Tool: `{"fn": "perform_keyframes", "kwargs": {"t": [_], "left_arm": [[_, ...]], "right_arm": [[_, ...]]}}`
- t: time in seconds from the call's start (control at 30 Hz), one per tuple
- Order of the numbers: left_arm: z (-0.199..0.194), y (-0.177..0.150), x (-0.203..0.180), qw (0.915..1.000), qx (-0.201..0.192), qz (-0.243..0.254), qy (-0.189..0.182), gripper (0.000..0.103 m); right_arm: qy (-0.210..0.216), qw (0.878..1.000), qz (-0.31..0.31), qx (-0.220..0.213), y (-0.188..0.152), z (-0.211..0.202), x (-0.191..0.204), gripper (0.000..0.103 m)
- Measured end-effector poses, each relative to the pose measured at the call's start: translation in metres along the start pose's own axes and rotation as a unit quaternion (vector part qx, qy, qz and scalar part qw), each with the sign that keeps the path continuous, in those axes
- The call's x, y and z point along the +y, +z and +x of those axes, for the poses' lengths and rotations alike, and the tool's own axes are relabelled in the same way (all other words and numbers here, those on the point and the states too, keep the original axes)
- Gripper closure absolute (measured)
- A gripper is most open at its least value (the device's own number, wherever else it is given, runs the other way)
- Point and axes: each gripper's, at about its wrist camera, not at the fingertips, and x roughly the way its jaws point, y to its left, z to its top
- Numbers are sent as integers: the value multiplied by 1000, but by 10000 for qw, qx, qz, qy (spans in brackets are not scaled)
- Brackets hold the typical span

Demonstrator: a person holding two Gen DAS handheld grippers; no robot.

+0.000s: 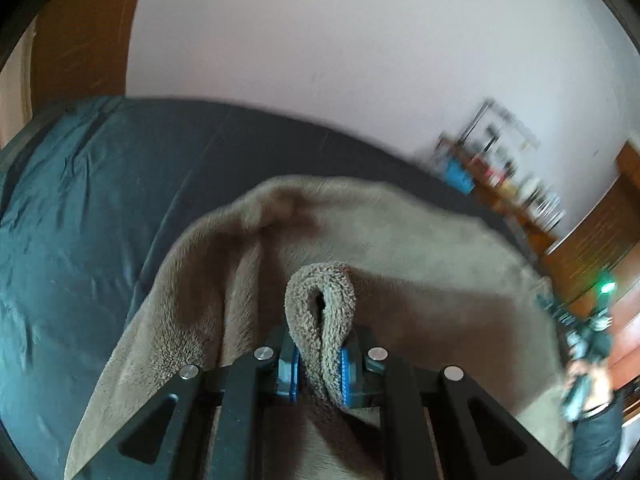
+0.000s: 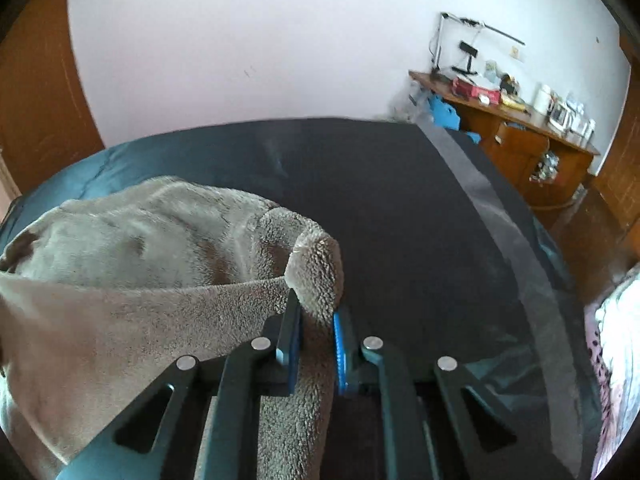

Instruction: Fold towel

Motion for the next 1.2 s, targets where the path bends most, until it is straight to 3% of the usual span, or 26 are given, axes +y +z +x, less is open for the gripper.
{"fn": "perform_keyframes", "kwargs": {"t": [0.13, 0.23, 0.27, 0.3, 0.37, 0.43, 0.5, 0.6, 0.7, 0.87, 1.0, 1.07, 1.2], "left_arm": [[12, 1, 14, 9996, 189, -100, -174, 85], [2, 3, 17, 9999, 31, -115, -71, 78], [-2, 4, 17, 9999, -29, -118, -31, 73], [-6, 4, 18, 9999, -118, -83, 89, 69], [-16, 6, 18, 9992, -295, 13, 268, 44], [-25, 5, 19, 9975, -430, 61, 554, 31], [-31, 3, 20, 9970, -450, 27, 624, 31], [-41, -3, 18, 9985, -411, -33, 360, 31], [-56, -15, 0, 9987, -472, 199, 36, 31], [-50, -34, -35, 9956, -227, 709, -577, 31], [-19, -40, -19, 9985, 102, 468, -263, 31], [-18, -40, -13, 9982, 42, 441, -401, 31], [-17, -43, -22, 9974, 51, 701, -163, 31]], "right_arm": [[-95, 9999, 2, 47, -4, 2, 6, 86], [-331, 9994, -118, 40, -4, -2, 14, 65], [-385, 9992, -118, 24, -4, -3, 18, 52], [-409, 9991, -116, -43, -5, -10, 20, 46], [-455, 9987, -139, -189, -8, -24, 26, 45], [-490, 9974, -332, -421, -11, -45, 40, 40], [-432, 9961, -468, -611, -18, -65, 48, 30], [104, 9952, -652, -724, -27, -87, 58, 24], [619, 9921, -954, -533, -43, -94, 83, 24], [839, 9896, -1165, -99, -67, -83, 94, 24], [708, 9923, -975, 287, -76, -58, 75, 24], [683, 9931, -899, 312, -82, -52, 62, 24], [572, 9936, -945, 241, -88, -51, 56, 24]]}}
